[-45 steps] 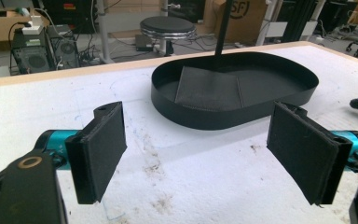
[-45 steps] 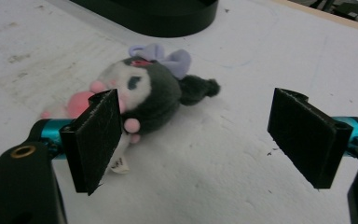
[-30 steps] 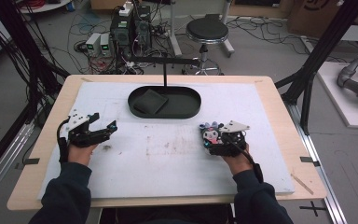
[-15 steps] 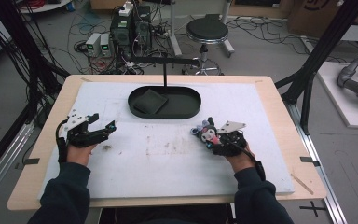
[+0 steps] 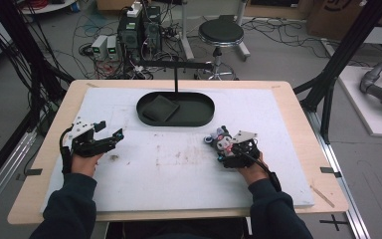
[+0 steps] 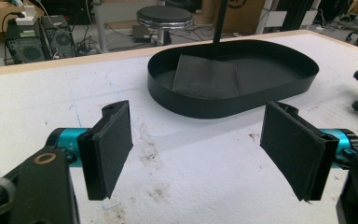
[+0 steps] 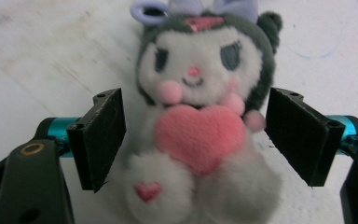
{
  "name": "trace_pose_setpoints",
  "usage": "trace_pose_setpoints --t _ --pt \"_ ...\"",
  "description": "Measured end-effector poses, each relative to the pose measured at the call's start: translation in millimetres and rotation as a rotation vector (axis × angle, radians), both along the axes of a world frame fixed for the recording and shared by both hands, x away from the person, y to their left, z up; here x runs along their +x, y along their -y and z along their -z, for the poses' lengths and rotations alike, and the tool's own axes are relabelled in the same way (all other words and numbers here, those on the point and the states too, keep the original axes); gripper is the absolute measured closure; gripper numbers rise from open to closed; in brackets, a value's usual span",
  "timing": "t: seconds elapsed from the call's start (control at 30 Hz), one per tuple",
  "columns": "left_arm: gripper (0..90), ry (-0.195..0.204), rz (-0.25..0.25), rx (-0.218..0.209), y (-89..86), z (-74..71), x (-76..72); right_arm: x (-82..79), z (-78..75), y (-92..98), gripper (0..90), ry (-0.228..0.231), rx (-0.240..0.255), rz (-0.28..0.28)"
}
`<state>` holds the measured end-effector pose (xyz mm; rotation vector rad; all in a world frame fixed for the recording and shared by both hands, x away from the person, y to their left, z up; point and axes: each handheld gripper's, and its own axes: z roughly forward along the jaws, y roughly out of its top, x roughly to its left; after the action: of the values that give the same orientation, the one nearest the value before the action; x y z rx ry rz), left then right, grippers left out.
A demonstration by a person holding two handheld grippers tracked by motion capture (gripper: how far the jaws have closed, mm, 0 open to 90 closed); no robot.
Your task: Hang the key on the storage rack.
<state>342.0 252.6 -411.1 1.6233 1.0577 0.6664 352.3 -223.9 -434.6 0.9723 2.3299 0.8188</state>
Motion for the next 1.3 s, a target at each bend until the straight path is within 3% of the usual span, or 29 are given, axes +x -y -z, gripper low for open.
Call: trace_pose_setpoints --t 0.07,0.2,0.4,0.43,0.5,0.53,0.63,0.93,1.13,1.3 --pt "24.8 -0.001 0.001 0.002 -0.4 0.4 0.1 1.5 -3.6 6.2 37.6 -0.011 0.039 0.012" --pt "25.0 -0.004 0.001 -0.004 -0.6 1.1 0.4 1.2 -7.3 13.4 47.3 -0.038 0.086 0.019" --pt "25.1 -0.002 -0.002 -0.005 -1.5 0.8 0.2 -5.6 -23.2 11.9 51.6 0.056 0.133 -0.011" --pt "25.1 -0.003 -0.002 -0.005 -1.4 0.8 0.2 -6.1 -25.0 10.6 51.9 0.072 0.092 0.001" --pt "25.2 -0.001 -0.002 -0.006 -1.3 0.8 0.2 -9.7 -25.9 2.5 52.8 0.132 -0.081 -0.003" --pt "25.3 0.0 -0.002 -0.005 -1.4 0.7 0.1 -11.5 -27.0 0.5 52.9 0.15 -0.092 -0.025" --pt "25.3 0.001 -0.004 -0.011 -1.8 0.7 0.0 -12.3 -30.1 -0.2 53.0 0.171 -0.046 -0.045" --pt "25.7 0.006 -0.003 -0.019 -1.8 0.5 0.4 2.0 -42.3 3.9 52.9 0.17 0.085 -0.019" --pt "26.0 0.008 -0.004 -0.029 -2.7 0.9 1.2 28.6 -61.2 -2.5 52.9 0.164 0.157 -0.012" --pt "26.0 0.008 -0.004 -0.029 -3.3 1.1 1.4 61.0 -76.6 -3.8 53.0 0.133 0.222 0.016"
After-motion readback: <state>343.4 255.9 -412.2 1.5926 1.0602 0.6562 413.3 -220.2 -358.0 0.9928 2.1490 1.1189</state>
